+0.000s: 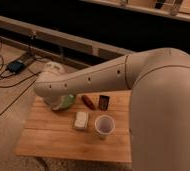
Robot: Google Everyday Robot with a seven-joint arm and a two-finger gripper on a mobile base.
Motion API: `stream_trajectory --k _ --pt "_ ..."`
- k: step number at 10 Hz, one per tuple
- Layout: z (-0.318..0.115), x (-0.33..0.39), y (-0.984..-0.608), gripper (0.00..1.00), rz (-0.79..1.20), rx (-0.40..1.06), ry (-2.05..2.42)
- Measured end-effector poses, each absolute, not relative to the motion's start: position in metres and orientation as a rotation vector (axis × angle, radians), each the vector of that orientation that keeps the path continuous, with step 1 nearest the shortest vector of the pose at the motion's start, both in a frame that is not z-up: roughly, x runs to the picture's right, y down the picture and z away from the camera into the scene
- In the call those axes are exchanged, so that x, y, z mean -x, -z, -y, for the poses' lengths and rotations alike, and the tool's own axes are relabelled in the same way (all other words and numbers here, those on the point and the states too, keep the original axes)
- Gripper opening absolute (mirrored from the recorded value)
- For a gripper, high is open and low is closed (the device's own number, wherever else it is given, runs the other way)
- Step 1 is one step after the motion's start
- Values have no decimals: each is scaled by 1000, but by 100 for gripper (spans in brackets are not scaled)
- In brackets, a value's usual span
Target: Knock the bottle over
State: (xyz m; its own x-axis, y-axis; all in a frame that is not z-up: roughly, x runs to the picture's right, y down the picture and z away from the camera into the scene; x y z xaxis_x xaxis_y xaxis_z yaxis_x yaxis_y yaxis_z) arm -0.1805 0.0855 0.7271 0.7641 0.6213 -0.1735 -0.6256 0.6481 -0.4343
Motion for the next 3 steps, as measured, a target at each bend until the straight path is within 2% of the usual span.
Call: stream_trajectory --k 1,2,3 --pt "-83 179 -730 2 -13 491 -723" --pt "-83 181 -730 8 -18 489 -727" --pt "-84 184 -730 21 -25 492 -728"
